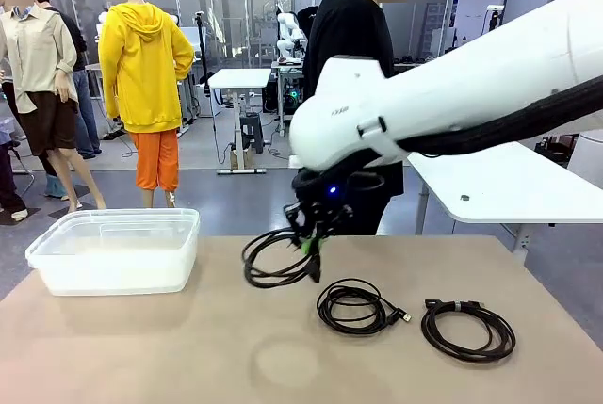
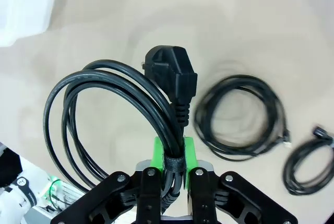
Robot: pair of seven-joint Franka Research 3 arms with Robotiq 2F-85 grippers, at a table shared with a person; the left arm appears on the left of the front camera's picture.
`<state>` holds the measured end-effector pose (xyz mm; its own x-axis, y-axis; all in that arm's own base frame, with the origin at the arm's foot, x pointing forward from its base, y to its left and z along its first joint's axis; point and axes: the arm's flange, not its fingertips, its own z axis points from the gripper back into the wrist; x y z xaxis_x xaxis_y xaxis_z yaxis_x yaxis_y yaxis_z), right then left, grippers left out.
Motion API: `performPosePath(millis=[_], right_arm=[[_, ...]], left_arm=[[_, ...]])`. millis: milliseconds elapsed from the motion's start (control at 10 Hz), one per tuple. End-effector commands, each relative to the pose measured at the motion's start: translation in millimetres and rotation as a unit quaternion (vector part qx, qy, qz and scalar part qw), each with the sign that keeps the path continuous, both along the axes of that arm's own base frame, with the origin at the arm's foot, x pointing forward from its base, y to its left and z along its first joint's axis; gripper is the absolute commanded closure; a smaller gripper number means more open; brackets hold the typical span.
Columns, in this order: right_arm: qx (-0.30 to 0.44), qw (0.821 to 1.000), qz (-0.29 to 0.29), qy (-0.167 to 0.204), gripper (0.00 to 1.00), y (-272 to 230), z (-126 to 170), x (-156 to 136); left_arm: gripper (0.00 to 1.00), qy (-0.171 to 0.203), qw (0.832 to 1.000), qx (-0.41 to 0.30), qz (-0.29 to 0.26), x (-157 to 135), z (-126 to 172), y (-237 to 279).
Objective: Organize and store the cables.
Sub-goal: Place the Power Cable into the Organizing box.
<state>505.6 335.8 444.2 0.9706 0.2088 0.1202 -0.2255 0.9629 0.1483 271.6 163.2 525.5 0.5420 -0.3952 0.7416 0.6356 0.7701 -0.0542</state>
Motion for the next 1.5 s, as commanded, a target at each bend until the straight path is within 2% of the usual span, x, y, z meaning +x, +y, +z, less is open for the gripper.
performPosePath(millis=[0, 300, 600, 800, 1100, 1300, 1400], right_arm=[[0.039, 0.999, -0.014, -0.010, 0.82, 18.6, -27.7, -12.5], [0.041, 0.999, -0.006, 0.011, 0.82, 46.2, -69.7, -24.6], [0.032, 0.999, 0.003, 0.027, 0.82, 44.5, -81.2, -26.3], [0.029, 0.998, 0.010, 0.053, 0.82, 45.8, -95.3, -19.7], [0.022, 0.998, 0.014, 0.061, 0.80, 49.0, -103.0, -14.5], [0.015, 0.997, 0.013, 0.070, 0.60, 46.3, -107.1, -11.4], [0.013, 0.997, 0.018, 0.071, 0.45, 48.5, -106.9, -12.0]], left_arm=[[0.00, -0.005, 1.000, -0.004, -0.006, 0.1, 0.2, 0.7], [0.00, -0.005, 1.000, -0.004, -0.006, 0.1, 0.2, 0.7], [0.00, -0.005, 1.000, -0.004, -0.006, 0.1, 0.2, 0.7], [0.00, -0.005, 1.000, -0.004, -0.006, 0.1, 0.2, 0.7], [0.00, -0.005, 1.000, -0.004, -0.006, 0.1, 0.2, 0.7], [0.00, -0.005, 1.000, -0.004, -0.006, 0.1, 0.2, 0.7], [0.00, -0.005, 1.000, -0.004, -0.006, 0.1, 0.2, 0.7]])
